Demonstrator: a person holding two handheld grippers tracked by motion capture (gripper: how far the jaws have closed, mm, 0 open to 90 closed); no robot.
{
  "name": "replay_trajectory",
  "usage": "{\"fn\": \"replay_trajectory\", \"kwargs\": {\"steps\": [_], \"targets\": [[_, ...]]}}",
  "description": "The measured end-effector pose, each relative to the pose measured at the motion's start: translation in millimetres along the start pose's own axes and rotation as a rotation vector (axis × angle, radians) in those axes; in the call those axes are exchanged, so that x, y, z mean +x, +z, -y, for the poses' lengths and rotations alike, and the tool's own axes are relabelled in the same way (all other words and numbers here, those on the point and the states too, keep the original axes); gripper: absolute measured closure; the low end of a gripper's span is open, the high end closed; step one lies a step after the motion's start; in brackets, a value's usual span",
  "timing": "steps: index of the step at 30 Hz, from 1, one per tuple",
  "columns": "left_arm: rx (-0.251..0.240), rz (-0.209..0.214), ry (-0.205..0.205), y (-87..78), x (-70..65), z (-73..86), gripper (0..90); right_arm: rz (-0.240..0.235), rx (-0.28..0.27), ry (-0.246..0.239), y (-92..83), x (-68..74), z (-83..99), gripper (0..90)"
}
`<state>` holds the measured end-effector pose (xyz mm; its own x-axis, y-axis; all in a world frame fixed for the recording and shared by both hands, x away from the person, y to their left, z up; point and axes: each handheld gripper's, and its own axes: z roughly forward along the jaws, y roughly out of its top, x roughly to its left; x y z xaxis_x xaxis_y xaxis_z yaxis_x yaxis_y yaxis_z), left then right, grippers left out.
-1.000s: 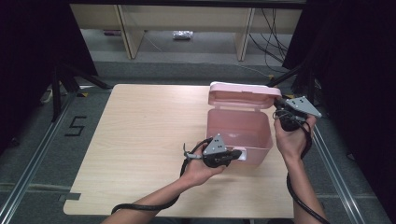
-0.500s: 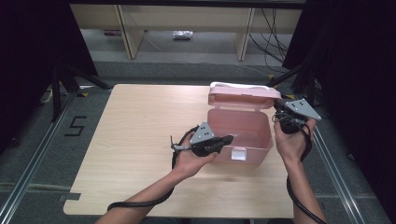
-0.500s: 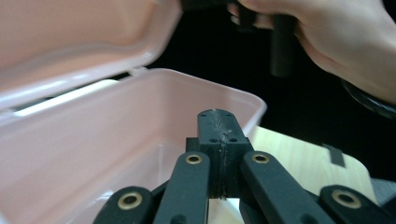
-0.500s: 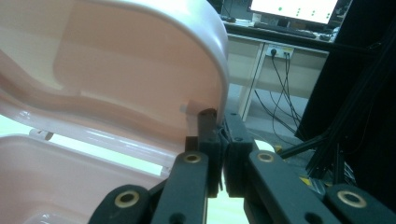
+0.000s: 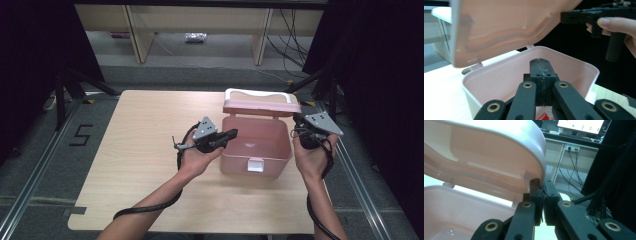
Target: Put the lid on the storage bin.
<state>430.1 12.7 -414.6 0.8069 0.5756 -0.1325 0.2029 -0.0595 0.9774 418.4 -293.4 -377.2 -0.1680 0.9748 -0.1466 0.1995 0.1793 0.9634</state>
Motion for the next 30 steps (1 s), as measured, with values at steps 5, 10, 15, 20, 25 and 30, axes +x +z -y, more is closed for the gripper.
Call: {"fn": "replay_trajectory", "kwargs": {"steps": [5, 10, 15, 20, 25, 30], "targets": [[-0.009, -0.014, -0.007, -0.9, 4.7, -3.3, 89.7, -0.001, 0.008, 0.010, -3.3, 1.7, 2.9, 88.2], [-0.013, -0.030, -0.019, -0.1, 8.3, -4.9, 89.7, -0.005, -0.001, 0.005, -5.0, 1.8, 6.1, 87.9], [-0.017, -0.039, -0.021, 0.3, 10.5, -5.9, 89.7, -0.005, 0.002, 0.011, -6.9, 2.9, 8.1, 87.7], [-0.026, -0.052, -0.026, -0.8, 12.8, -9.3, 89.7, -0.008, 0.009, 0.017, -8.9, 4.0, 9.9, 87.6], [-0.035, -0.053, -0.027, -2.2, 12.8, -10.9, 89.7, -0.010, 0.012, 0.016, -11.4, 4.3, 13.0, 87.2], [-0.047, -0.049, -0.027, -4.7, 11.3, -12.9, 89.8, -0.014, 0.031, 0.025, -14.7, 4.8, 16.7, 86.6]]}}
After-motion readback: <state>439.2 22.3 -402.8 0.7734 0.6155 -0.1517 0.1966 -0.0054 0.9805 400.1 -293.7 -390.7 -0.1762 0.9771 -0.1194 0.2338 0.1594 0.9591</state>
